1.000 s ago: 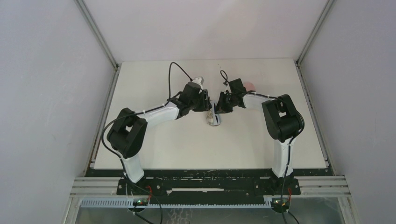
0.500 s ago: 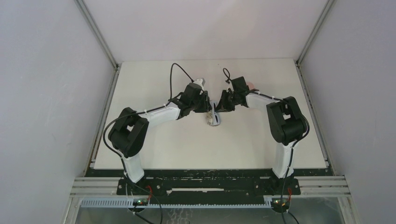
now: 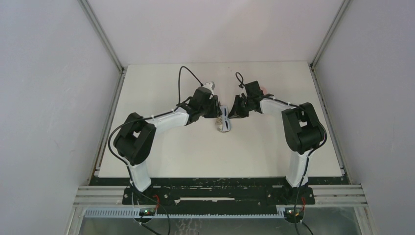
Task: Organize the sunglasses
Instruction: Place the sunglasses in the sunglasses case.
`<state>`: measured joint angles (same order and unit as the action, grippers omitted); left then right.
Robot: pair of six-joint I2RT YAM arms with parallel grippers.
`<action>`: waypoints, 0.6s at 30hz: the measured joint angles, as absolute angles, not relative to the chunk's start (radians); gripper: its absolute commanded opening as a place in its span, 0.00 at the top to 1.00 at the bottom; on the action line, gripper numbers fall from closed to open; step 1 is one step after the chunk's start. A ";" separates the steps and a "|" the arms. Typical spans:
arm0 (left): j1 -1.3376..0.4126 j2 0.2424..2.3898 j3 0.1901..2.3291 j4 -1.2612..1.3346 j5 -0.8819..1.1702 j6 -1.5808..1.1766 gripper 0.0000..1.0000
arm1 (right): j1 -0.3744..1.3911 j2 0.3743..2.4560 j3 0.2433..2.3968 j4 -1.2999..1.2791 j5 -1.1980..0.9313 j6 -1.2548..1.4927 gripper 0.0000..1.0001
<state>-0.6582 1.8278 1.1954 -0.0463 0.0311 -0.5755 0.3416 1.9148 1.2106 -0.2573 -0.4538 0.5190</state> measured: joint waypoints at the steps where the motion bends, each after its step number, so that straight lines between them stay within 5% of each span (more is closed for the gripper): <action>1: -0.658 1.828 1.195 -0.046 0.031 -0.576 0.62 | 0.342 1.915 1.211 -0.257 -0.454 0.518 0.91; 18: -0.658 1.828 1.195 -0.046 0.031 -0.575 0.64 | 0.343 1.946 1.211 -0.241 -0.477 0.518 0.92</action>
<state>-0.6582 1.8282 1.1954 -0.0460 0.0315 -0.5755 0.3431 1.9461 1.2106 -0.2405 -0.4770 0.5179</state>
